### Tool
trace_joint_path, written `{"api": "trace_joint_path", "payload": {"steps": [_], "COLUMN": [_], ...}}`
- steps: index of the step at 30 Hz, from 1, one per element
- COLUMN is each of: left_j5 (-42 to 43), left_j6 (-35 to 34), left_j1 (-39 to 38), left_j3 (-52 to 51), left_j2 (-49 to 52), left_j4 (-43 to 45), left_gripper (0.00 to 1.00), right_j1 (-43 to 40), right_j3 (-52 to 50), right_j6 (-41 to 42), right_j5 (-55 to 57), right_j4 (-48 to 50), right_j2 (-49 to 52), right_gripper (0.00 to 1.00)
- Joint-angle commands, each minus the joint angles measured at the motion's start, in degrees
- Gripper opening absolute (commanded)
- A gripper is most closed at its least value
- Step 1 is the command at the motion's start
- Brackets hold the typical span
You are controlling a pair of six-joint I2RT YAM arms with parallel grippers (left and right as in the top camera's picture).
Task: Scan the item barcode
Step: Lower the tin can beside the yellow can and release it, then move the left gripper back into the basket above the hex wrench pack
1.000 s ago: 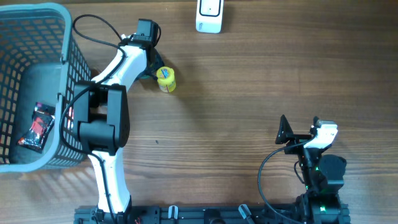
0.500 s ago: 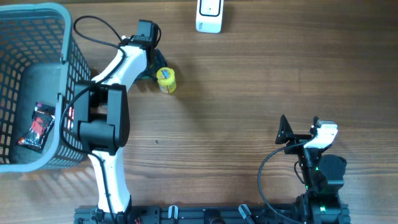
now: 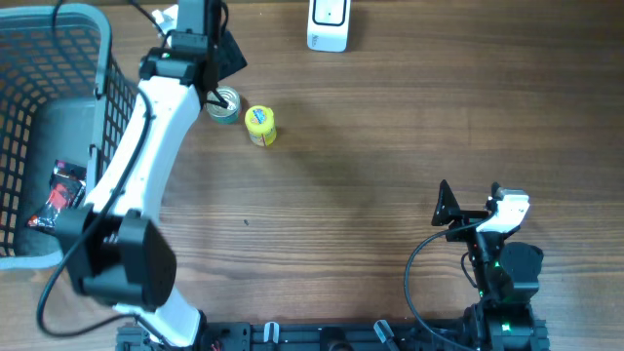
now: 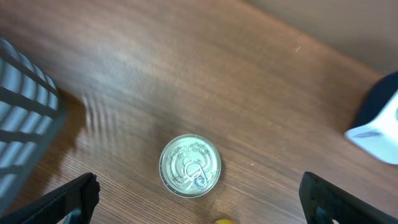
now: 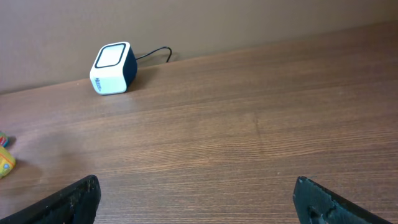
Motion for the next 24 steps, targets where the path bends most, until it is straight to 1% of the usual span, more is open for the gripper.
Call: {"api": "trace_joint_path", "payload": {"steps": [1, 5, 8, 9, 10, 12, 13, 14, 16, 18, 21, 24], "left_j5": [-1.2, -2.23, -8.48, -11.04, -12.46, -14.25, -15.23, -17.2, -17.68, -17.64, -17.2, -14.16], "left_j6": [6.38, 12.72, 13.79, 15.1, 17.97, 21.88, 22.71, 22.71, 22.45, 18.84, 11.56, 7.56], "left_j1": [-2.05, -3.39, -2.97, -2.4, -1.75, -0.22, 0.61, 2.34, 5.6, 10.71, 18.05, 23.43], "left_j3": [0.46, 0.46, 0.48, 0.48, 0.48, 0.48, 0.46, 0.46, 0.46, 0.46, 0.44, 0.44], "left_j2": [-7.34, -14.62, -20.5, -22.88, -25.18, -28.2, -29.14, -30.32, -31.21, -31.32, -29.42, -26.16], "left_j4": [0.17, 1.31, 1.77, 1.99, 2.19, 2.21, 2.21, 2.23, 2.25, 2.32, 1.31, -1.22], "left_gripper": [1.0, 1.0, 1.0, 1.0, 1.0, 1.0, 1.0, 1.0, 1.0, 1.0, 1.0, 1.0], "right_j1": [-0.28, -0.28, -0.28, -0.28, -0.28, -0.28, -0.28, -0.28, -0.28, -0.28, -0.28, -0.28], "right_j3": [-0.07, -0.07, -0.07, -0.07, -0.07, -0.07, -0.07, -0.07, -0.07, -0.07, -0.07, -0.07], "right_j6": [0.37, 0.35, 0.37, 0.37, 0.39, 0.37, 0.39, 0.39, 0.39, 0.37, 0.39, 0.39], "right_j5": [-0.94, -0.94, -0.94, -0.94, -0.94, -0.94, -0.94, -0.94, -0.96, -0.96, -0.96, -0.96], "right_j4": [0.22, 0.2, 0.2, 0.2, 0.2, 0.2, 0.2, 0.2, 0.2, 0.2, 0.2, 0.2], "right_j2": [0.24, 0.24, 0.24, 0.24, 0.24, 0.24, 0.24, 0.24, 0.24, 0.24, 0.24, 0.24], "right_gripper": [1.0, 1.0, 1.0, 1.0, 1.0, 1.0, 1.0, 1.0, 1.0, 1.0, 1.0, 1.0]}}
